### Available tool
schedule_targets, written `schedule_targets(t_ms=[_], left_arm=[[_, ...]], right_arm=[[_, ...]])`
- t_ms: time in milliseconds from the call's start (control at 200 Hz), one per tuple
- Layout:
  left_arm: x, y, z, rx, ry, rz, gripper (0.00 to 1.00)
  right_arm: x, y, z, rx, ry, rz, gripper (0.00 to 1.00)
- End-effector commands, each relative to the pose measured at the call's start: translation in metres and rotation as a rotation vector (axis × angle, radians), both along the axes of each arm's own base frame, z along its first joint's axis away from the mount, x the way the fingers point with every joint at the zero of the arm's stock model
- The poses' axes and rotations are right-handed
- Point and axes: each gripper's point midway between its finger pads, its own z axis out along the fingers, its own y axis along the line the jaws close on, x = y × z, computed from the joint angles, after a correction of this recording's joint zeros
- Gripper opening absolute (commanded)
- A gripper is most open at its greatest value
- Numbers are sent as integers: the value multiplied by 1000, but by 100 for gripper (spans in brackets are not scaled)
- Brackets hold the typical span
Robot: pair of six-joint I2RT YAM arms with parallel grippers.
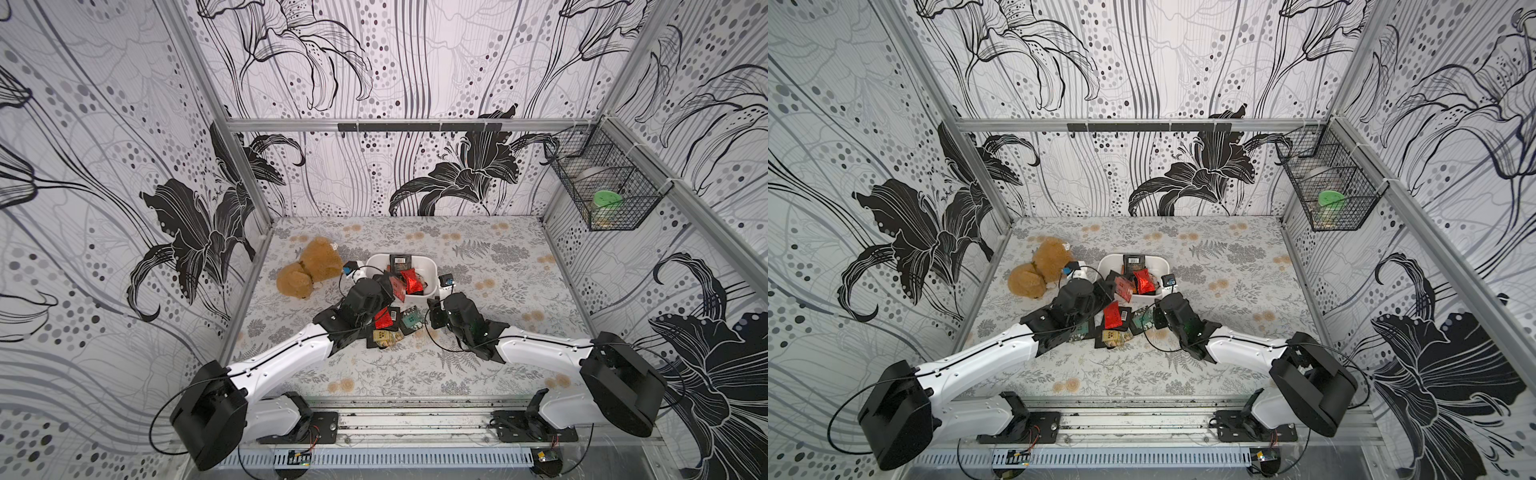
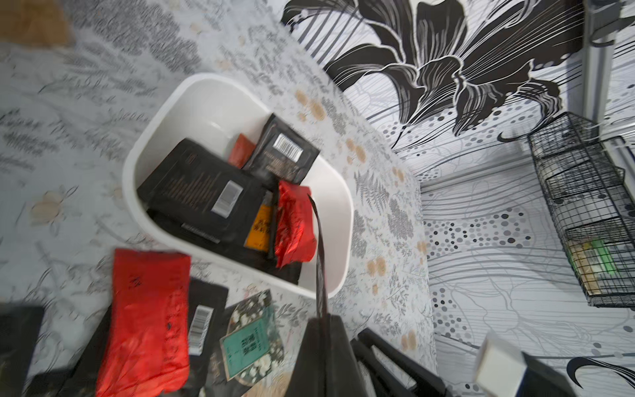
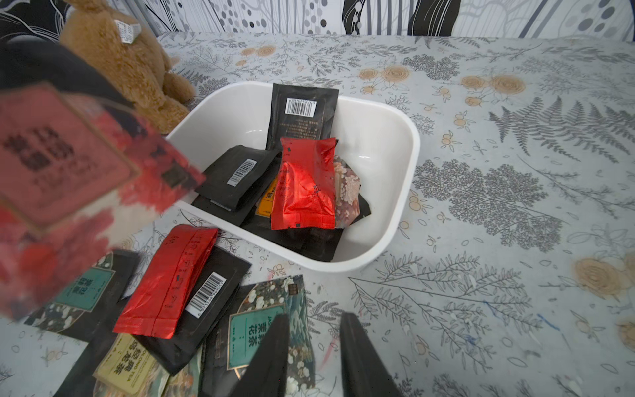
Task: Put the tea bags into the storage box
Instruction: Place the tea bag in the storage box, then pick up the tea bag from the center of the board.
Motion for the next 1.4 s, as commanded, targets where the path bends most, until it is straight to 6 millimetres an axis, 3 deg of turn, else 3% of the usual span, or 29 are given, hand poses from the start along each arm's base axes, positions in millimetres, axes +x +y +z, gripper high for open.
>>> schedule_targets(t_ms=[0,215,365,491,561,726,816,956,1076,1251,1307,1397], left_arm=[[25,7,4,125,-19,44,0],[81,3,-9,165,-1,92,0],[101,4,-33,167,30,104,0],[104,17,-47,163,64,103,25],[100,32,-45,163,62,133,43],[76,65,-26,171,46,192,60],[56,77,-26,147,42,205,68],[25,79,-44,94,69,152,70],[-1,71,-74,51,133,60,69],[-28,69,-99,35,160,21,68],[-33,70,-107,23,166,22,68],[-37,68,-116,-11,164,15,68]], right_arm=[[-1,-2,8,27,-29,-14,30],[-4,6,8,46,-26,34,31],[-8,17,7,67,-15,94,32],[-14,29,7,88,-3,165,34],[-16,35,7,95,1,196,34],[-18,43,4,94,7,242,31],[-22,57,1,107,41,304,30],[-29,77,-10,111,92,389,30],[-31,92,-21,78,141,428,30],[-32,112,-24,77,181,466,31],[-30,114,-44,39,229,455,31],[-25,116,-57,9,271,433,31]])
